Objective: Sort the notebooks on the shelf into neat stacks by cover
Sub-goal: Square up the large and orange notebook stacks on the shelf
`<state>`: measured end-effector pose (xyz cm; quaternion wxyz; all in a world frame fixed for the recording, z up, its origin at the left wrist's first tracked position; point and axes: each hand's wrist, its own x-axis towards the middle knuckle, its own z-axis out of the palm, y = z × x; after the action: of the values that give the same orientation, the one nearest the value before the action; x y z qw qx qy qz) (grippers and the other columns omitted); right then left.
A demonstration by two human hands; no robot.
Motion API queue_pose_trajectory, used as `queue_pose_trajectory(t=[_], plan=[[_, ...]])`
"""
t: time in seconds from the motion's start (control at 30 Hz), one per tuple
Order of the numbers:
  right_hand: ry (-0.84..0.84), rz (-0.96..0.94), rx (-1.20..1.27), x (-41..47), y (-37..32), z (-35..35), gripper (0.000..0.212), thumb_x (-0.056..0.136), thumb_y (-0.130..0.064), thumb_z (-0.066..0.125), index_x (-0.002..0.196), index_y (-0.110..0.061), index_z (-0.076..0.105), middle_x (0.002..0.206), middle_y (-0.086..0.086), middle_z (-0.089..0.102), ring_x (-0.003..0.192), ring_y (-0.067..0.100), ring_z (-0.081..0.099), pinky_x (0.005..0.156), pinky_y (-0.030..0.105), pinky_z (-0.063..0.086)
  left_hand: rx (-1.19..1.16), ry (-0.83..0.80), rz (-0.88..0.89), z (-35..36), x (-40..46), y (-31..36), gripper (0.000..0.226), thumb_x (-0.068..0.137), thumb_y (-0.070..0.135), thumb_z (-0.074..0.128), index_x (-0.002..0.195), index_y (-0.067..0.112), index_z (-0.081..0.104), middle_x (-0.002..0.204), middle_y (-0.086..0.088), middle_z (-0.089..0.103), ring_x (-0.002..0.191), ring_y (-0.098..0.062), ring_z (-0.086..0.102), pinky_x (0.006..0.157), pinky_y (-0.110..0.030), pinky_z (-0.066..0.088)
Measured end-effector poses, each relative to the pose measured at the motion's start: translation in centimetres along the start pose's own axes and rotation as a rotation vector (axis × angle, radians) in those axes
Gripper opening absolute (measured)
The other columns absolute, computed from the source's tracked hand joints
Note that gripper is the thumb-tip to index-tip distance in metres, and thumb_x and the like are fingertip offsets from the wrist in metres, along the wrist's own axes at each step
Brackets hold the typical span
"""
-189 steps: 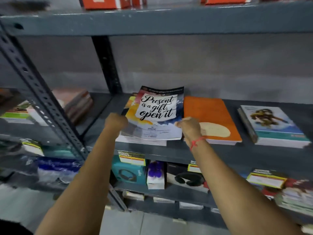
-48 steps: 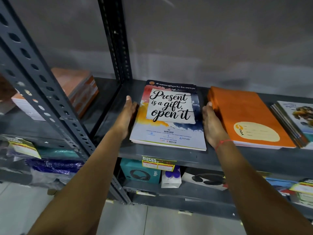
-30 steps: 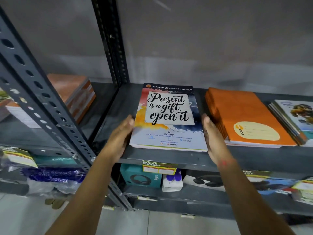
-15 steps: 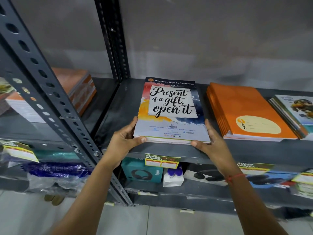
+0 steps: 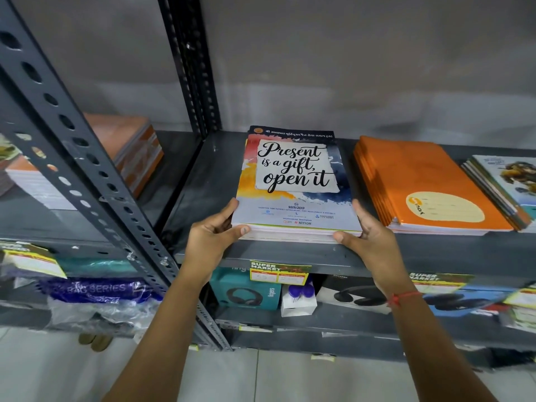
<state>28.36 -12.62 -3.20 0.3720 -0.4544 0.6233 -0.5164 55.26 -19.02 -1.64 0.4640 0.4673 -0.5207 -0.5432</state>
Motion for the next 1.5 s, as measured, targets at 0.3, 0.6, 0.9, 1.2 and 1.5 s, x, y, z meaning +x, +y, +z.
queue_pose_trajectory(t=[0.3,0.6,0.9,1.2,1.5], plan=[[0.053,0.006,0.010,0.0,-0.1,0.6,0.074,0.077,-0.003,0.071,0.142,-0.010,0.037,0.102,-0.040,0.046,0.082,-0.039,0.047,0.071,-0.010,0.038,0.020,0.068,-0.010,0.4,0.2,-0.2,0.051,0.074,-0.001,0.071,0.122,0.009,0.058,0.096,0.014,0.070,0.083,0.011,0.065,0.079,-0.006,0.052],[0.093,-0.002,0.018,-0.3,-0.2,0.9,0.071,0.077,-0.004,0.071,0.140,-0.010,0.041,0.098,-0.041,0.052,0.082,-0.035,0.052,0.069,-0.009,0.039,0.043,0.094,-0.024,0.5,0.1,-0.4,0.049,0.075,0.006,0.072,0.121,0.018,0.059,0.088,0.013,0.067,0.089,-0.005,0.057,0.097,-0.017,0.045],[-0.032,0.015,0.091,-0.1,-0.1,-0.6,0.068,0.080,-0.002,0.066,0.141,-0.018,0.040,0.132,-0.020,0.044,0.124,-0.006,0.045,0.091,0.000,0.039,0.036,0.071,0.008,0.1,0.4,-0.9,0.045,0.077,-0.002,0.068,0.120,0.013,0.060,0.090,0.020,0.070,0.079,0.014,0.065,0.071,-0.001,0.049],[-0.006,0.008,0.117,0.0,0.2,-0.5,0.065,0.081,-0.001,0.065,0.140,-0.014,0.041,0.131,-0.019,0.045,0.096,-0.031,0.050,0.079,-0.006,0.041,0.016,0.067,0.012,0.0,0.5,-1.0,0.043,0.077,-0.001,0.068,0.115,0.017,0.063,0.088,0.026,0.071,0.085,0.013,0.065,0.078,-0.003,0.049],[0.015,0.012,0.106,-0.1,0.1,-0.4,0.064,0.080,-0.004,0.067,0.138,-0.017,0.044,0.124,-0.026,0.048,0.095,-0.030,0.050,0.079,-0.007,0.040,0.035,0.063,0.038,-0.1,0.6,-1.2,0.044,0.077,-0.002,0.067,0.117,0.016,0.061,0.094,0.022,0.071,0.083,0.015,0.064,0.077,-0.002,0.048]])
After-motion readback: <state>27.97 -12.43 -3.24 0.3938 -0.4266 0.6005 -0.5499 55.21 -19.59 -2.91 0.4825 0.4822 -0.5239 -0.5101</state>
